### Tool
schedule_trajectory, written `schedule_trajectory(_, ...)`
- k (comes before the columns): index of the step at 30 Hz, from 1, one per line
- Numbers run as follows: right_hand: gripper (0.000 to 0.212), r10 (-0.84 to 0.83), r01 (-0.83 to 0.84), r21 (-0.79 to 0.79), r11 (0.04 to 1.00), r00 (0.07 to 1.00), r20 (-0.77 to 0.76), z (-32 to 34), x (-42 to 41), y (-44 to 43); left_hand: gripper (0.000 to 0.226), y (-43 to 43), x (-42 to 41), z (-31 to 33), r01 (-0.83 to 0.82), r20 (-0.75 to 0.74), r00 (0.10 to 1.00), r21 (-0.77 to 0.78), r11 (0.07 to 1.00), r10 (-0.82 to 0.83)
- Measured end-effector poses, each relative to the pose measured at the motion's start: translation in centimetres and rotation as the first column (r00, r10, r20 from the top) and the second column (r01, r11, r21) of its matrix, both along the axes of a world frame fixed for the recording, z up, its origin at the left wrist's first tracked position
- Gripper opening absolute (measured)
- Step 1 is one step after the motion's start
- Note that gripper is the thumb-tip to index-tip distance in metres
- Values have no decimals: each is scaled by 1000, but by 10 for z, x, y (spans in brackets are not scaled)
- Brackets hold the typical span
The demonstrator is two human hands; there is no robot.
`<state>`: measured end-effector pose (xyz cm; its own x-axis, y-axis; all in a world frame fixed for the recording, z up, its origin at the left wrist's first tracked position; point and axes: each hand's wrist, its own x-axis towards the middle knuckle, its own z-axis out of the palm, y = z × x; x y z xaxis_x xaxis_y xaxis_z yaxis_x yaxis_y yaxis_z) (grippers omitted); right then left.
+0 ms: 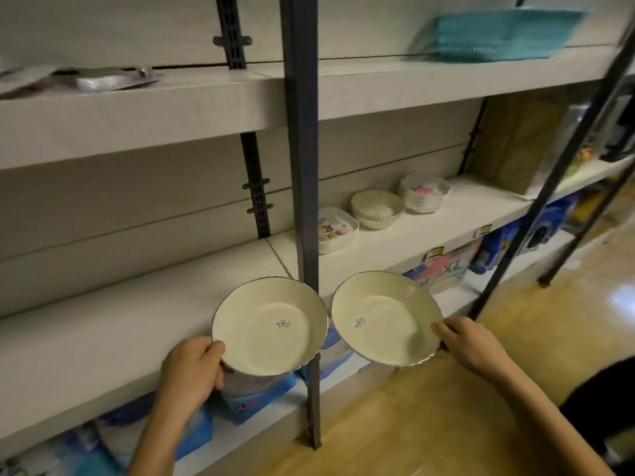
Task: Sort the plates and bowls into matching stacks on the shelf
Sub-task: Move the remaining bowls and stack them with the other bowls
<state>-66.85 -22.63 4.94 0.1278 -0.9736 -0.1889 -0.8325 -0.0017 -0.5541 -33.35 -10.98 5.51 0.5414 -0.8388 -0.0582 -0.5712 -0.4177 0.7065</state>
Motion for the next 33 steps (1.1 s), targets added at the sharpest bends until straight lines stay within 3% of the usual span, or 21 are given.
schedule_trajectory(11, 36, -205, 205, -6, 979, 979, -10, 4, -111, -47, 41, -86, -102, 13, 155, 21, 988, -28, 987, -155)
schedule_trajectory(19, 35, -277, 277, -14, 961, 960, -25, 3, -149, -119, 39, -158, -139, 8, 113, 29, 993, -32, 993, -112)
schedule_trajectory(33, 40, -2, 3, -27, 1000, 998, 55, -3, -135, -322, 42, -280, -158, 4, -180, 10, 983, -84, 980, 181)
